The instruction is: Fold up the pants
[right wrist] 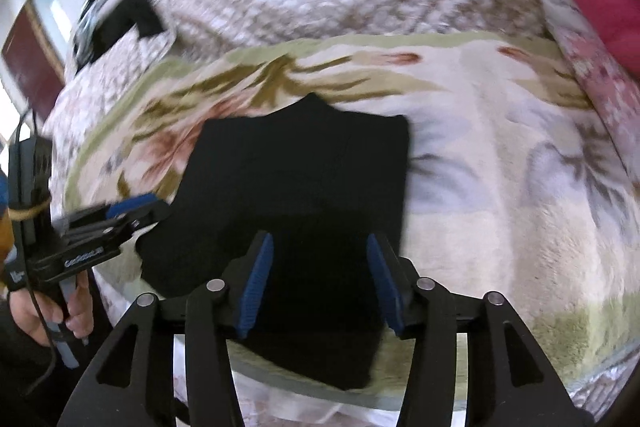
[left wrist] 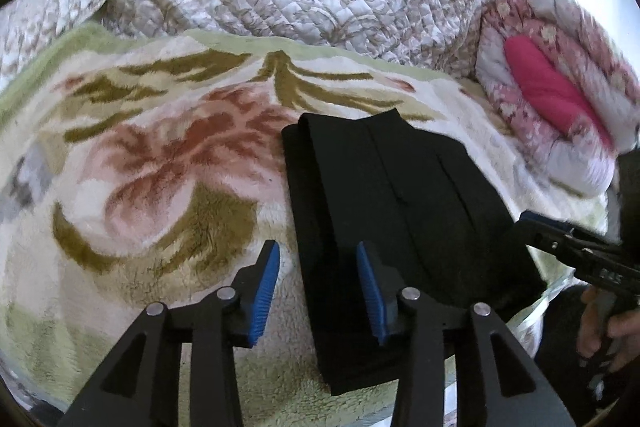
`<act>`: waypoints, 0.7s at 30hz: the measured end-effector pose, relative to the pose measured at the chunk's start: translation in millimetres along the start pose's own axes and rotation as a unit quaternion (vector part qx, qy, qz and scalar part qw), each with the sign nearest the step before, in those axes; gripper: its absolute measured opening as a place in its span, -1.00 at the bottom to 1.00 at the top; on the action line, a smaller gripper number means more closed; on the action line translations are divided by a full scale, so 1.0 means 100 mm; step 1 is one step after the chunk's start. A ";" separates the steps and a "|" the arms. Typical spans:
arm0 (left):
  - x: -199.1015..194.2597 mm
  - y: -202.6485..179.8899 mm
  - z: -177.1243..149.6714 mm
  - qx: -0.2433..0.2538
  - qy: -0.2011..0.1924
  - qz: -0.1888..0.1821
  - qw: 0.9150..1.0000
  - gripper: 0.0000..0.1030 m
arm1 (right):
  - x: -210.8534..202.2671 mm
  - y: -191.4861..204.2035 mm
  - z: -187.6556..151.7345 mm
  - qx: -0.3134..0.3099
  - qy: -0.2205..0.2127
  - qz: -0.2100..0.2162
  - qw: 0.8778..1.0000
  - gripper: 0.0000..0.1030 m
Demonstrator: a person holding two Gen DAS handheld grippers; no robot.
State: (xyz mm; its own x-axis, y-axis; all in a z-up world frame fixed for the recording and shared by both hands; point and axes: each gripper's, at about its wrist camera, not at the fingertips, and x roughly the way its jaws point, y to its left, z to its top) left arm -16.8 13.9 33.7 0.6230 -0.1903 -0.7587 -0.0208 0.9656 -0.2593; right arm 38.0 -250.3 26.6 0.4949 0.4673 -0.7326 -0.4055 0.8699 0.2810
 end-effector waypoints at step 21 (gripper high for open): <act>0.30 0.08 0.04 -0.056 0.022 -0.092 0.994 0.12 | 0.33 -0.40 0.02 0.125 0.033 0.145 0.981 0.08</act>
State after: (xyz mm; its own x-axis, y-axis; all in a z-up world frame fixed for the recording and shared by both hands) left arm 5.1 16.8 11.2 0.5888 -0.3726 -0.7172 0.0014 0.8879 -0.4601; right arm 72.5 -269.4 -7.4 0.3325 0.6961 -0.6362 -0.3156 0.7179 0.6205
